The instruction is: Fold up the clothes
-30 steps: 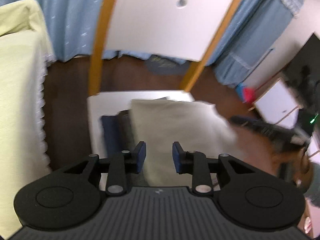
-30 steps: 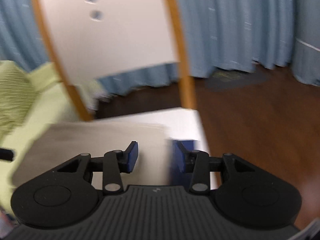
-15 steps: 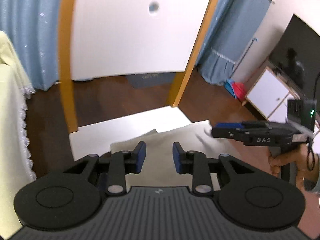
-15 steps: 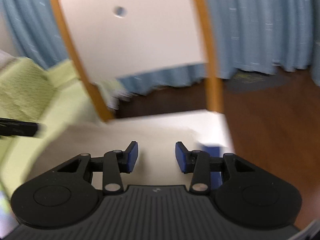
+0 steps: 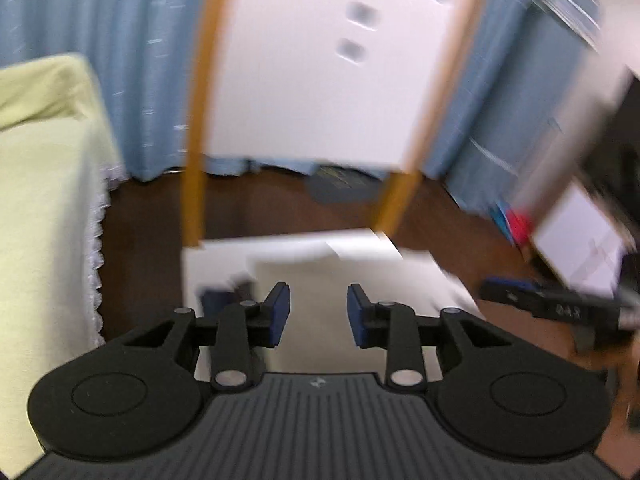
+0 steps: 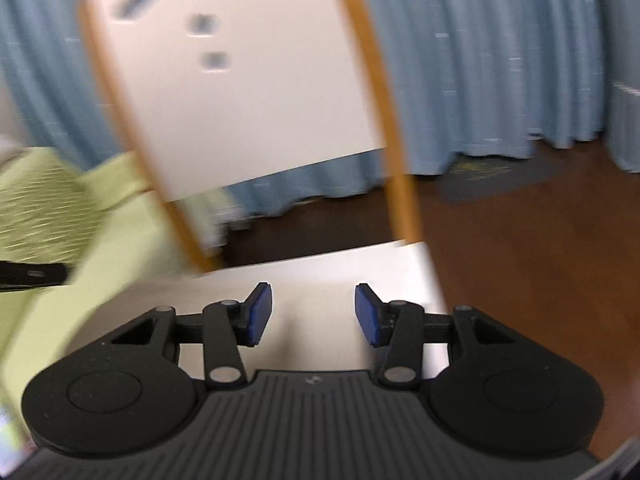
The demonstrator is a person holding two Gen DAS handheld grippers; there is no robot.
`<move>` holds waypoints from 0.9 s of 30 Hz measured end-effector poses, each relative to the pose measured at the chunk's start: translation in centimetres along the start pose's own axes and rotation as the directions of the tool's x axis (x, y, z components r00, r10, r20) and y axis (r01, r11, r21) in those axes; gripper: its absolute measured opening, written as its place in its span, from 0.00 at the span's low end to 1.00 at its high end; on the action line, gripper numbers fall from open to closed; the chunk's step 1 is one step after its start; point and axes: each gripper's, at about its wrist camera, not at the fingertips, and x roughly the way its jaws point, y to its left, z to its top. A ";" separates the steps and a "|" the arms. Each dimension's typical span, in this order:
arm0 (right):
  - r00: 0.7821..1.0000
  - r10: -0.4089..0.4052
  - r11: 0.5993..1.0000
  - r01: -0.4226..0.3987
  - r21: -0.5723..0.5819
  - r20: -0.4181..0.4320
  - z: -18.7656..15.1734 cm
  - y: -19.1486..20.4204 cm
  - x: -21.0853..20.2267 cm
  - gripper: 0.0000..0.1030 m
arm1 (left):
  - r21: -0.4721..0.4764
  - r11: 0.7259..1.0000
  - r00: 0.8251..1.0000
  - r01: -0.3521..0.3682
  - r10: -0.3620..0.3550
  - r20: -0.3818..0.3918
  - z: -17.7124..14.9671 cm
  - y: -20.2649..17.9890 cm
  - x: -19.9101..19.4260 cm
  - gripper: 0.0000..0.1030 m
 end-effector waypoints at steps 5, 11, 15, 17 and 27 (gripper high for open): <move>0.990 -0.066 0.998 0.068 0.013 -0.125 -5.7 1.3 -0.3 0.40 | -0.152 0.988 0.998 -0.042 0.036 -0.041 -4.8 0.7 0.1 0.38; 0.946 -0.278 0.957 0.287 0.032 -0.166 -8.5 0.6 -5.1 0.44 | -0.225 0.949 0.969 -0.221 0.186 -0.165 -9.0 -1.3 -4.4 0.46; 0.945 -0.287 0.952 0.300 0.066 -0.157 -10.9 3.4 -10.3 0.51 | -0.194 0.920 0.925 -0.341 0.291 -0.245 -11.4 -4.0 -8.3 0.58; 0.956 -0.255 0.955 0.272 0.116 -0.147 -11.3 5.5 -13.1 0.61 | -0.209 0.911 0.923 -0.355 0.306 -0.234 -12.3 -5.1 -11.0 0.64; 0.986 -0.149 0.984 0.141 0.110 0.068 -9.4 19.3 -28.0 0.93 | -0.077 0.900 0.903 -0.429 0.424 -0.067 -10.3 -13.4 -28.2 0.91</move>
